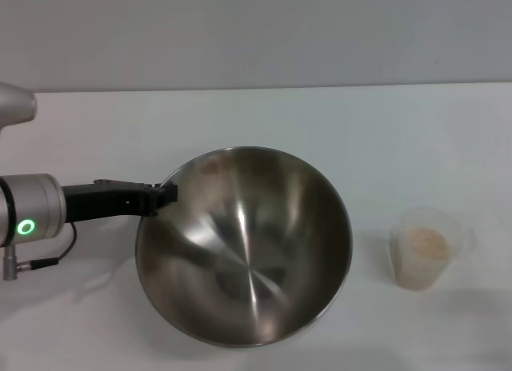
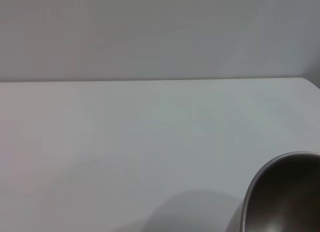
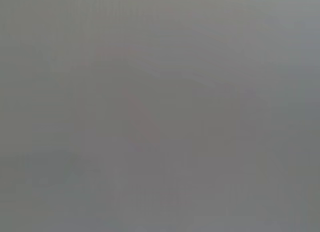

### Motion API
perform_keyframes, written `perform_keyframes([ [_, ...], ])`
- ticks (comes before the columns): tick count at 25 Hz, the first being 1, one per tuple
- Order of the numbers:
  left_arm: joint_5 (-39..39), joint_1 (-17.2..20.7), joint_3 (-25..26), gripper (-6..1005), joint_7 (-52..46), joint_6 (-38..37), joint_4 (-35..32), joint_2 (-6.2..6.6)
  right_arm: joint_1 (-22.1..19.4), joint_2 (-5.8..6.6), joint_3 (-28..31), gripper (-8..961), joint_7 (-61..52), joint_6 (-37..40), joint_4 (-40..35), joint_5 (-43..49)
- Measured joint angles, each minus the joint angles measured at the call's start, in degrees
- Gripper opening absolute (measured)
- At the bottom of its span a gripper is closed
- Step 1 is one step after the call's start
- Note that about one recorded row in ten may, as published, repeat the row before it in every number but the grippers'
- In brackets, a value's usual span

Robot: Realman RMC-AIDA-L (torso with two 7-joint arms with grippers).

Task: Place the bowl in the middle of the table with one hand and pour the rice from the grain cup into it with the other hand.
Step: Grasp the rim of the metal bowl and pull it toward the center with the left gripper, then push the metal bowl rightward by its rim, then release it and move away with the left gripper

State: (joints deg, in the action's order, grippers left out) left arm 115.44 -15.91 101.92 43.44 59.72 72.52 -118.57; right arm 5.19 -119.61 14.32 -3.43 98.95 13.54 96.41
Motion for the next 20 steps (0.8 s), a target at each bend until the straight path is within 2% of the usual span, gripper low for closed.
perform_keyframes([
  [9,-0.05,-1.32,-3.68,47,-0.25,-1.66,-0.42,-0.05,-0.01,-0.01,0.00,810,0.00,-0.78,0.00,0.00],
  [17,-0.05,-1.78,-4.00,47,-0.27,-1.79,-0.79,-0.06,-0.01,0.00,0.00,810,0.00,-1.03,0.00,0.00],
  [18,-0.05,-3.16,-5.20,47,-0.17,-3.29,-2.33,-0.07,-0.01,0.00,0.00,810,0.00,-1.04,0.00,0.00],
  [20,-0.05,-3.48,-5.72,47,-0.17,-3.96,-2.80,-0.03,-0.01,0.00,0.00,810,0.00,-1.05,0.00,0.00],
])
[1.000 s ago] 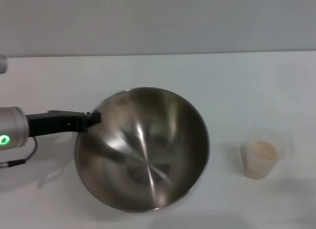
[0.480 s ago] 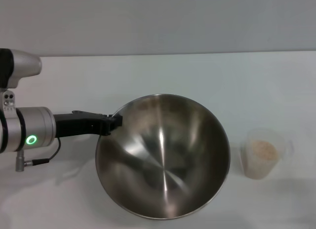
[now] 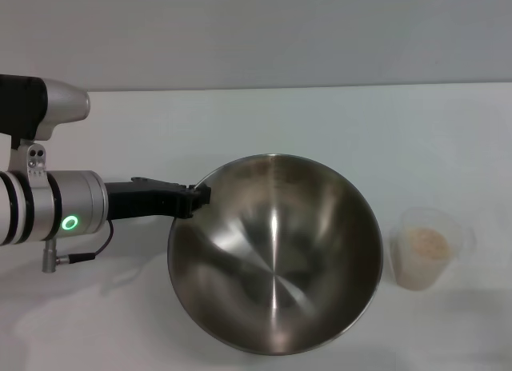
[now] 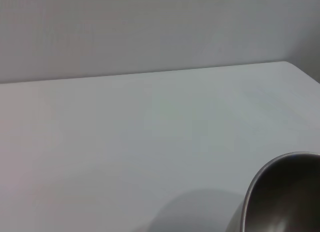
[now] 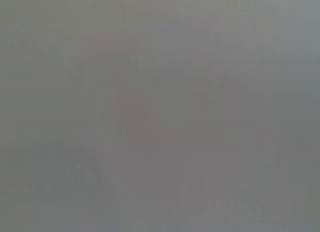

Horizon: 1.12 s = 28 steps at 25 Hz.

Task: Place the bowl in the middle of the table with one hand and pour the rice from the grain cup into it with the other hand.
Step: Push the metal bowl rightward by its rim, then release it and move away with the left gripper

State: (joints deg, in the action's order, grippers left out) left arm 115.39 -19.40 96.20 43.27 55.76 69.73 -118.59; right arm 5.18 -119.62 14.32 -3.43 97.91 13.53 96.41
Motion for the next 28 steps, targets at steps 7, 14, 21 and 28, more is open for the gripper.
perform_keyframes([
  [7,0.03,-0.38,-0.05,47,0.15,-0.07,-0.42,0.03,0.05,0.00,0.00,810,0.00,0.00,0.00,0.00],
  [14,0.10,-1.09,-0.68,47,0.48,0.03,-0.62,0.19,0.09,0.00,0.00,810,0.00,-0.01,-0.12,0.00],
  [21,0.06,-1.31,-0.43,47,0.50,0.30,-0.31,0.20,0.09,0.00,0.00,811,0.00,0.00,-0.27,0.00],
  [28,0.29,-1.54,-0.47,47,0.50,0.32,-0.58,0.21,0.09,0.00,0.00,811,0.00,0.00,-0.26,-0.07],
])
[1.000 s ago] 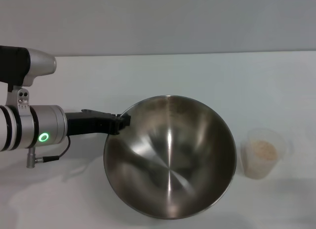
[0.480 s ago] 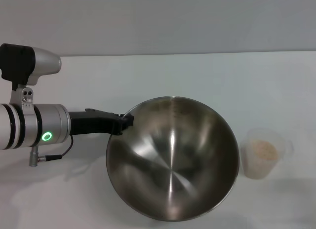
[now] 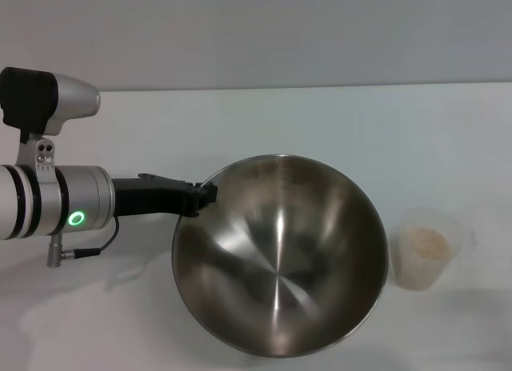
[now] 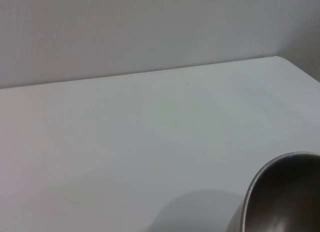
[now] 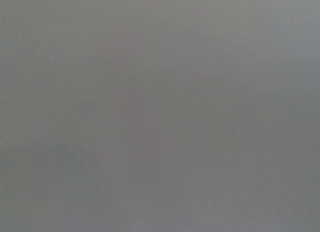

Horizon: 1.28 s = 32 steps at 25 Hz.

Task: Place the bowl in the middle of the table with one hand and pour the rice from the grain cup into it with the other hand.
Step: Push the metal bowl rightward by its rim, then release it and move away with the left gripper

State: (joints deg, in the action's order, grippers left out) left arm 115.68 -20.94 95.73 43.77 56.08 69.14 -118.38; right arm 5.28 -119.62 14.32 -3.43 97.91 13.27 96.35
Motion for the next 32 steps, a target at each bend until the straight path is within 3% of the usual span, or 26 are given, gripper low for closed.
perform_keyframes([
  [7,0.35,-0.07,-0.04,46,0.00,-0.27,-0.01,0.07,0.00,0.00,0.00,811,0.00,0.00,0.00,-0.03],
  [24,0.42,-0.15,-0.20,164,0.43,-0.30,-0.54,0.08,0.17,0.00,0.00,811,0.00,-0.40,0.00,-0.01],
  [32,-0.45,1.58,-0.43,213,3.12,0.06,5.41,-0.03,0.17,0.00,0.00,811,0.00,-0.53,-0.06,0.02],
])
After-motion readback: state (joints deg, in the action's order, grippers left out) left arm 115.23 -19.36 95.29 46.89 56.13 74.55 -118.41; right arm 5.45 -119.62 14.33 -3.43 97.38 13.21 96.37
